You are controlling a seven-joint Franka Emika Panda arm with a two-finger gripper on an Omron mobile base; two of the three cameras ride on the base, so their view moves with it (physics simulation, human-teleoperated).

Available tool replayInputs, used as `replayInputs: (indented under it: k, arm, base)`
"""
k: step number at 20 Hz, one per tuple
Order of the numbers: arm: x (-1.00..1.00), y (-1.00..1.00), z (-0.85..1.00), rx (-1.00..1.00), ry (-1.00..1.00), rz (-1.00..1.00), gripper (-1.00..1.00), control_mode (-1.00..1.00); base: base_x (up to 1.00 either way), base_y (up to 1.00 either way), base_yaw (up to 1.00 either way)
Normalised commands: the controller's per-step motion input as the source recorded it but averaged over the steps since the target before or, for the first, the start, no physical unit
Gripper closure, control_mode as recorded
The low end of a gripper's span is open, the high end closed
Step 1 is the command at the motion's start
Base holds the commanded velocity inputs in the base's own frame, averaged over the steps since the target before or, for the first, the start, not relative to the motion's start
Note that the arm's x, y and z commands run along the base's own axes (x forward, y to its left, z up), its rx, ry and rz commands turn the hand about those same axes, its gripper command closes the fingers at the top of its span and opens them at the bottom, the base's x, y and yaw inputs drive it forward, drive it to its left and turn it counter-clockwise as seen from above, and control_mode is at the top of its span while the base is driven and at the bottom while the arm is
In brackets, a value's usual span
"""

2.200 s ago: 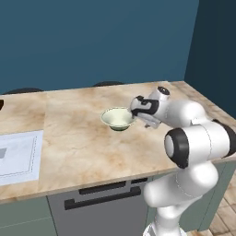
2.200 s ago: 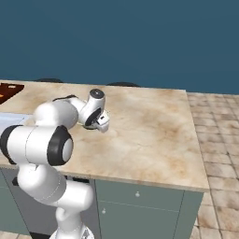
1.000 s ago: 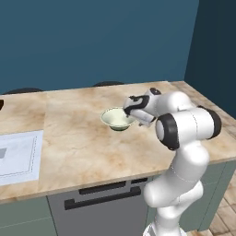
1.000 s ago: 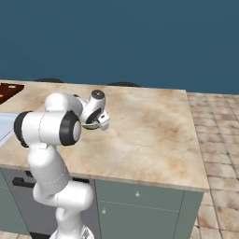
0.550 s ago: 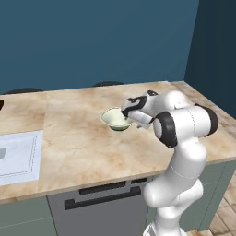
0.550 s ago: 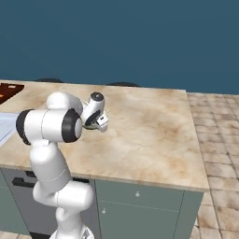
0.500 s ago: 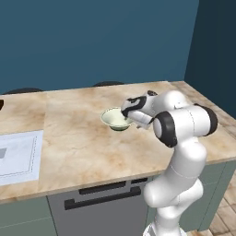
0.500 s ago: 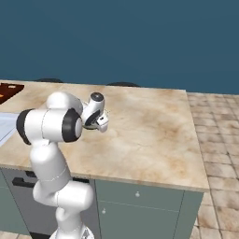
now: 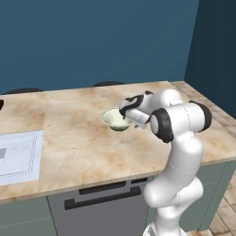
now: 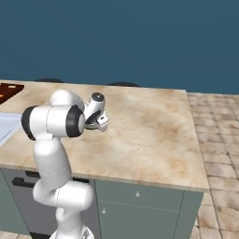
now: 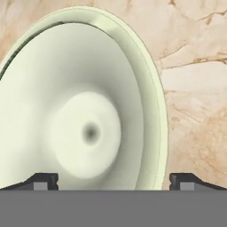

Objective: Place the two vegetables and bowl onto the tray for setting up a vegetable dip station.

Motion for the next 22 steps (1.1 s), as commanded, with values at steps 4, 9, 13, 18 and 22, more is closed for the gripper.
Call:
replayInputs:
  k: [4, 9, 13, 18, 22]
  arm:
    - [0.08, 0.0, -0.11, 0.02, 0.0, 0.0, -1.0, -1.0]
    - [0.05, 0.0, -0.14, 0.0, 0.0, 0.0, -1.0, -1.0]
    - [0.01, 0.0, -0.01, 0.0, 0.0, 0.0, 1.0, -1.0]
    - [0.0, 0.0, 0.0, 0.0, 0.0, 0.0, 1.0, -1.0]
    - [0.0, 0.0, 0.02, 0.0, 0.0, 0.0, 1.0, -1.0]
  base:
    - [0.0, 0.0, 0.0]
    - [0.0, 0.0, 0.0]
    - [0.0, 0.0, 0.0]
    - [0.0, 0.0, 0.0]
    - [0.0, 0.0, 0.0]
